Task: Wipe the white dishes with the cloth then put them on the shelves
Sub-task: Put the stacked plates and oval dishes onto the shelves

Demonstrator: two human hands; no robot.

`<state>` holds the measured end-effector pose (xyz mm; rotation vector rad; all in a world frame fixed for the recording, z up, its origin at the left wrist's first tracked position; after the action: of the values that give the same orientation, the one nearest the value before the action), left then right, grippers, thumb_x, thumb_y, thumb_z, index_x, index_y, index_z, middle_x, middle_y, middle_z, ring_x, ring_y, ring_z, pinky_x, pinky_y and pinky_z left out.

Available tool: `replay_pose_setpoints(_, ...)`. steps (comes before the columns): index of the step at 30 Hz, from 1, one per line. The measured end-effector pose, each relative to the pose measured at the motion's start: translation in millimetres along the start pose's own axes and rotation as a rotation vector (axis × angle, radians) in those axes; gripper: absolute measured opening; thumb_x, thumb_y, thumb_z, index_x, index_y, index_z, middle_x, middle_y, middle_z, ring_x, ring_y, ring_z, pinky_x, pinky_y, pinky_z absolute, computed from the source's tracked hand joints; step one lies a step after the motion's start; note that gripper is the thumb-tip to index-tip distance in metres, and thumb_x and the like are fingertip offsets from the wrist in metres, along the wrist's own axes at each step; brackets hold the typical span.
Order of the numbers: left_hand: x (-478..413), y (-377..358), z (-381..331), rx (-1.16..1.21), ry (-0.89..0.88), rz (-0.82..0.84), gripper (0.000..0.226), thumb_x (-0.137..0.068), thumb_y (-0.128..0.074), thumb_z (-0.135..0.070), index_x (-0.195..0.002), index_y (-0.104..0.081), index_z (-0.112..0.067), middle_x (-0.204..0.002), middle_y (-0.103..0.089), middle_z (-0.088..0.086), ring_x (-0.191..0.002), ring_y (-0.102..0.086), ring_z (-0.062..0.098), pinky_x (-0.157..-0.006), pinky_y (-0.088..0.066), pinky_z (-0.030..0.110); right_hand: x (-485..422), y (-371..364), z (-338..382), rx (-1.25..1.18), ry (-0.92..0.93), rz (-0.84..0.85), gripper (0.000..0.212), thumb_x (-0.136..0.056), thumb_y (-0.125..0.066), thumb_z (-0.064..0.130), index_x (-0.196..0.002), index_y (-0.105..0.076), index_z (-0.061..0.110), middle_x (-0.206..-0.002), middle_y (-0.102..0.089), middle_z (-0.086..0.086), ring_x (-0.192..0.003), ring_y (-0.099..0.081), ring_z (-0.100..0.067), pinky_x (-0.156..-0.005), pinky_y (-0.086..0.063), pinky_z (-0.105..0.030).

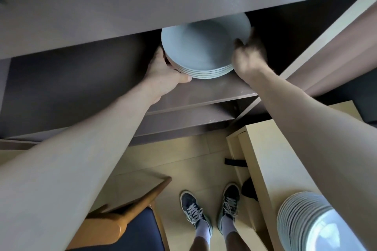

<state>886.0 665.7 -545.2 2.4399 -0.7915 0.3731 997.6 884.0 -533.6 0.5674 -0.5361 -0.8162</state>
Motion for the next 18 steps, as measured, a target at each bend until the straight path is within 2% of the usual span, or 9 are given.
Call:
replay_pose_setpoints(2,9.0,0.7,0.1,-0.095,-0.037,-0.018,0.113,-0.075,-0.09,-0.01,-0.164,-0.023,-0.027,-0.156,-0.046,-0.011,-0.123,-0.062,0.007,-0.111,-0.051,0.04,9.2,-1.1,-2.2,-0.041,-0.009,0.004,0.057,-0.106,-0.04,0.039,-0.158,-0.025,0.02,-0.155,-0.045,-0.005,-0.14,-0.044,-0.029,-0.111,-0.032,-0.028)
replay_pose_setpoints(5,40.4,1.3,2.8,-0.246,-0.054,-0.141,0.112,-0.081,-0.087,-0.019,-0.166,-0.015,-0.028,-0.162,-0.035,-0.004,-0.124,-0.057,0.008,-0.111,-0.049,0.039,41.2,4.2,-7.8,-0.079,0.016,0.003,0.052,-0.104,-0.045,0.038,-0.15,-0.038,0.014,-0.143,-0.055,-0.01,-0.131,-0.051,-0.033,-0.1,-0.035,-0.025)
replay_pose_setpoints(7,71.4,-5.3,4.7,-0.254,-0.105,-0.217,0.1,-0.084,-0.083,-0.017,-0.163,-0.023,-0.026,-0.155,-0.038,-0.001,-0.12,-0.056,0.009,-0.108,-0.05,0.039,75.6,10.3,-17.4,-0.063,0.063,0.034,0.058,-0.104,-0.046,0.035,-0.154,-0.03,0.01,-0.148,-0.046,-0.015,-0.133,-0.047,-0.032,-0.105,-0.034,-0.027)
replay_pose_setpoints(9,101.7,-16.3,11.9,-0.223,-0.149,-0.249,0.08,-0.088,-0.077,-0.012,-0.155,-0.036,-0.024,-0.144,-0.046,-0.005,-0.112,-0.058,0.008,-0.104,-0.052,0.039,113.4,12.9,-25.2,-0.015,0.149,0.098,0.064,-0.105,-0.044,0.033,-0.159,-0.02,0.01,-0.156,-0.034,-0.013,-0.138,-0.04,-0.026,-0.107,-0.025,-0.019)
replay_pose_setpoints(12,154.2,-63.4,29.9,-0.211,-0.146,-0.105,0.052,-0.092,-0.07,-0.008,-0.14,-0.053,-0.021,-0.126,-0.06,-0.007,-0.106,-0.062,0.011,-0.097,-0.054,0.037,177.1,30.1,-58.3,0.096,0.255,0.211,0.057,-0.104,-0.044,0.027,-0.155,-0.027,0.01,-0.147,-0.039,-0.009,-0.131,-0.044,-0.023,-0.102,-0.026,-0.017)
replay_pose_setpoints(14,190.6,-106.2,43.4,-0.211,-0.149,0.041,0.042,-0.092,-0.067,-0.006,-0.131,-0.059,-0.019,-0.118,-0.065,-0.006,-0.1,-0.065,0.012,-0.092,-0.055,0.033,213.7,51.6,-99.9,0.22,0.242,0.268,0.053,-0.104,-0.044,0.024,-0.154,-0.032,0.011,-0.148,-0.04,-0.007,-0.132,-0.043,-0.024,-0.103,-0.028,-0.02)
replay_pose_setpoints(17,240.9,-168.9,63.7,-0.207,-0.137,0.227,0.037,-0.092,-0.065,-0.005,-0.126,-0.061,-0.019,-0.115,-0.065,-0.004,-0.094,-0.064,0.005,-0.084,-0.053,0.02,260.6,102.9,-174.5,0.327,0.144,0.253,0.046,-0.102,-0.048,0.017,-0.147,-0.042,0.01,-0.144,-0.045,-0.01,-0.128,-0.048,-0.031,-0.103,-0.039,-0.036)
replay_pose_setpoints(18,256.2,-188.6,69.8,-0.205,-0.127,0.275,0.038,-0.092,-0.065,-0.005,-0.126,-0.06,-0.02,-0.116,-0.064,-0.004,-0.094,-0.063,0.005,-0.084,-0.053,0.022,274.7,121.6,-197.7,0.338,0.112,0.237,0.044,-0.101,-0.05,0.014,-0.144,-0.046,0.008,-0.142,-0.047,-0.013,-0.126,-0.049,-0.034,-0.102,-0.041,-0.04)
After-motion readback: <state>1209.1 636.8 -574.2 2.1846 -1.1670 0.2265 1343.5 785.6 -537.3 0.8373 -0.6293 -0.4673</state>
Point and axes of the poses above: each hand's wrist, its own x-axis away from the middle knuckle, its own y-axis out of the back of the hand, z = x × y, the point moved 8 cm from there along -x, towards the middle knuckle
